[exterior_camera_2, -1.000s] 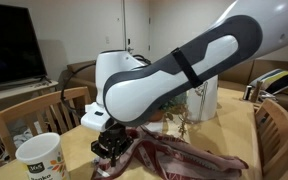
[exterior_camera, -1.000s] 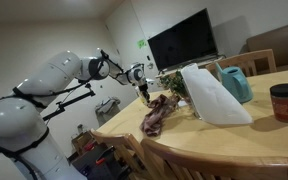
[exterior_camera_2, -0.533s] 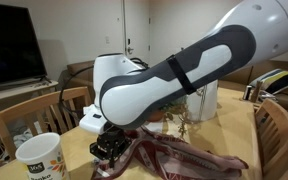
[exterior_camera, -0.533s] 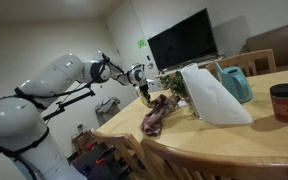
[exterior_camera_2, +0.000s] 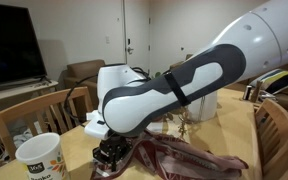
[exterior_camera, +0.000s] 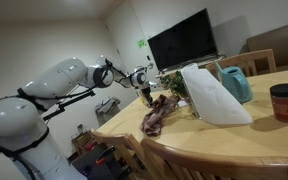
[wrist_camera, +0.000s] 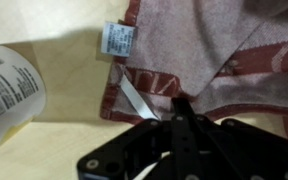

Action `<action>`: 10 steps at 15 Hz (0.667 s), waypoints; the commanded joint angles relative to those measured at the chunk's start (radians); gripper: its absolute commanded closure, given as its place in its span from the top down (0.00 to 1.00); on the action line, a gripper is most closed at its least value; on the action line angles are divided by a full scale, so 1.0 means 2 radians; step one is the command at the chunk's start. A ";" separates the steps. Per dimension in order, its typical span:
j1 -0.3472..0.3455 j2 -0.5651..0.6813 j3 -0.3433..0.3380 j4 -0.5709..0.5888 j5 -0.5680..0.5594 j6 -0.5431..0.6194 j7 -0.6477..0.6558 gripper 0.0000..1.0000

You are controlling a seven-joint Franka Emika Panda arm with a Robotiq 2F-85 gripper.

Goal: Pick up the cloth and put it back down neatly

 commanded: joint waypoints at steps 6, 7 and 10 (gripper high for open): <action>0.022 0.032 -0.006 0.078 0.019 -0.038 -0.042 0.00; 0.024 0.036 -0.007 0.084 0.021 -0.041 -0.048 0.00; 0.028 0.047 -0.009 0.103 0.028 -0.049 -0.053 0.00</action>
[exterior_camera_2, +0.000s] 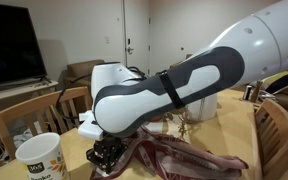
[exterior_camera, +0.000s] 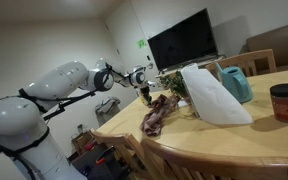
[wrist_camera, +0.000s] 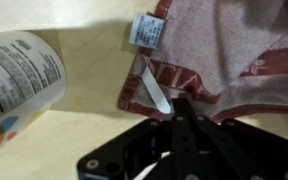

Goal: Pick up the cloth and put it back down neatly

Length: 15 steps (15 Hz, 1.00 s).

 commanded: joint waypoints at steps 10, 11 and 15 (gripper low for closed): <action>0.026 0.055 -0.017 0.110 0.027 -0.038 -0.043 0.00; 0.027 0.058 -0.017 0.117 0.029 -0.037 -0.048 0.00; 0.033 0.069 -0.020 0.144 0.031 -0.042 -0.050 0.00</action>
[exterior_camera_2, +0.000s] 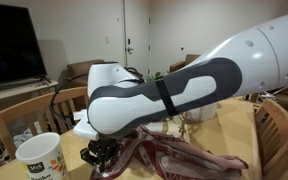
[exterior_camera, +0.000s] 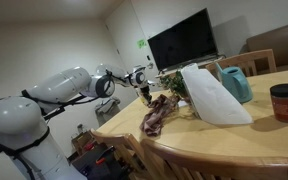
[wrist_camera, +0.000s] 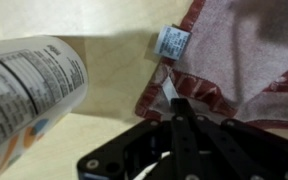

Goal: Pick up the cloth and put it back down neatly

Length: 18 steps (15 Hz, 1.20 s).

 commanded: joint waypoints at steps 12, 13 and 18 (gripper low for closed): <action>0.019 0.018 -0.061 0.056 0.014 -0.044 -0.006 0.00; 0.019 0.018 -0.063 0.055 0.014 -0.045 -0.007 0.00; 0.021 0.019 -0.062 0.049 0.015 -0.043 -0.010 0.00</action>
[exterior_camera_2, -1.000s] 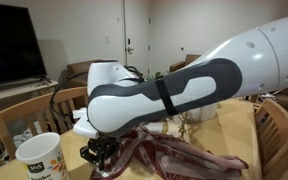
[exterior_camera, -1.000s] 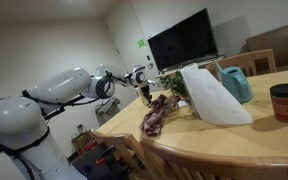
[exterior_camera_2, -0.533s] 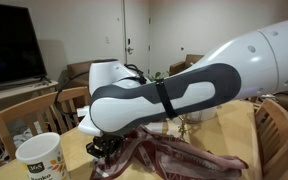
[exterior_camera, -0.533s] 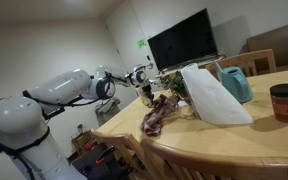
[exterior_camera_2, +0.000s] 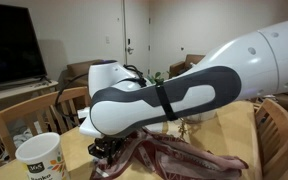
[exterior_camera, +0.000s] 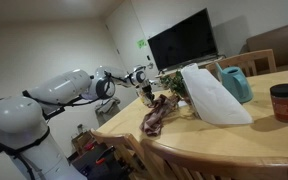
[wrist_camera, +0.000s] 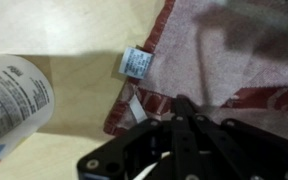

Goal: Pick up the cloth and put it back down neatly

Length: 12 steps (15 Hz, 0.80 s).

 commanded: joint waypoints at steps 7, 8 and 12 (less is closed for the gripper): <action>0.013 0.003 -0.011 -0.002 0.011 -0.013 -0.009 0.00; 0.014 0.004 -0.011 -0.002 0.011 -0.013 -0.010 0.00; 0.018 0.004 -0.013 0.002 0.009 -0.015 -0.009 0.00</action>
